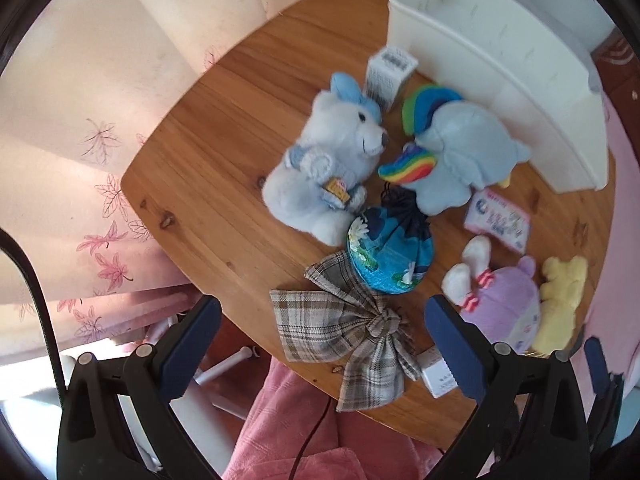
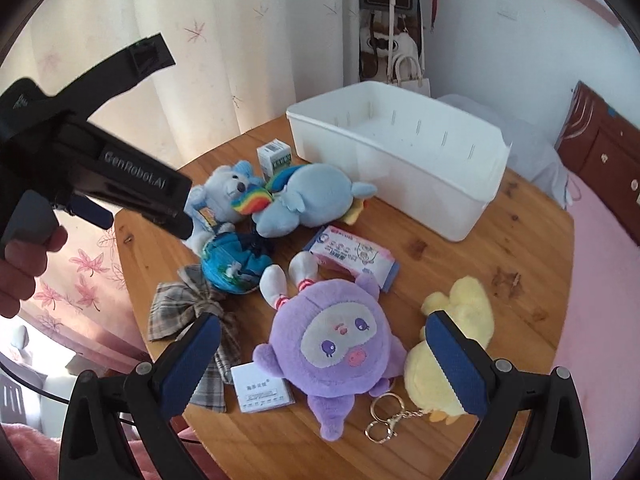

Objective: Organize objects
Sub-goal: 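Grasp the plaid bow with the left tool while the right tool grasps the purple plush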

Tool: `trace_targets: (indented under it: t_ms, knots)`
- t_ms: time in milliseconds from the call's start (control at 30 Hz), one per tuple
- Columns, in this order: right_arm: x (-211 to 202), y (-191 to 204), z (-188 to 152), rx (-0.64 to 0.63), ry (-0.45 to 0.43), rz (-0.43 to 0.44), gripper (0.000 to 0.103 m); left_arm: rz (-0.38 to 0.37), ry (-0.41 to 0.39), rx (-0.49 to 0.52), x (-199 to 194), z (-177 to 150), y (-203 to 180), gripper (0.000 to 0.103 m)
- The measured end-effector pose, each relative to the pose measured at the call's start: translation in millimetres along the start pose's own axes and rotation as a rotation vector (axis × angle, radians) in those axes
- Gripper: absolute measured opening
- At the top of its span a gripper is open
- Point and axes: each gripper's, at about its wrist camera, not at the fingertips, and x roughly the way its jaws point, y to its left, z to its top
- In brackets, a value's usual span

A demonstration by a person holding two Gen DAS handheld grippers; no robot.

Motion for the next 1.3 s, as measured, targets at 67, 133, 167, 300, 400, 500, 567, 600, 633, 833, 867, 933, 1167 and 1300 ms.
trace_targets:
  t_ms: [67, 133, 167, 300, 400, 500, 567, 600, 633, 833, 867, 933, 1167, 1300]
  knots:
    - [9, -2, -5, 0.031, 0.0, -0.008, 0.103, 0.012, 0.035, 0.012, 12, -1, -4, 0.101]
    - [20, -4, -9, 0.046, 0.02, -0.003, 0.103, 0.008, 0.066, 0.019, 23, -2, -6, 0.101]
    - [24, -5, -10, 0.05, 0.025, -0.001, 0.103, 0.01, 0.076, 0.019, 27, -1, -7, 0.1]
    - [40, -8, -15, 0.068, 0.046, 0.005, 0.103, 0.031, 0.118, 0.023, 43, -4, -12, 0.098]
    - [49, -11, -17, 0.084, 0.059, 0.003, 0.103, 0.042, 0.148, 0.007, 53, -8, -13, 0.098]
    - [55, -14, -18, 0.101, 0.065, 0.004, 0.103, 0.038, 0.175, -0.027, 60, -11, -13, 0.095]
    - [58, -16, -19, 0.115, 0.079, 0.009, 0.103, 0.031, 0.188, -0.05, 64, -13, -13, 0.095]
    - [60, -16, -20, 0.119, 0.086, 0.012, 0.103, 0.032, 0.198, -0.063, 65, -14, -13, 0.095]
    - [61, -16, -21, 0.118, 0.09, 0.013, 0.103, 0.033, 0.206, -0.072, 67, -14, -14, 0.094]
    - [66, -14, -25, 0.122, 0.102, 0.026, 0.103, 0.011, 0.23, -0.123, 73, -17, -14, 0.092]
    - [67, -14, -25, 0.125, 0.102, 0.029, 0.103, 0.012, 0.237, -0.131, 74, -18, -15, 0.09]
    - [68, -14, -27, 0.127, 0.104, 0.03, 0.103, 0.015, 0.25, -0.159, 76, -19, -14, 0.085]
    - [73, -9, -27, 0.116, 0.102, 0.023, 0.103, 0.013, 0.291, -0.251, 82, -22, -7, 0.076]
    - [77, -7, -25, 0.118, 0.107, -0.001, 0.102, 0.014, 0.299, -0.289, 79, -21, -4, 0.074]
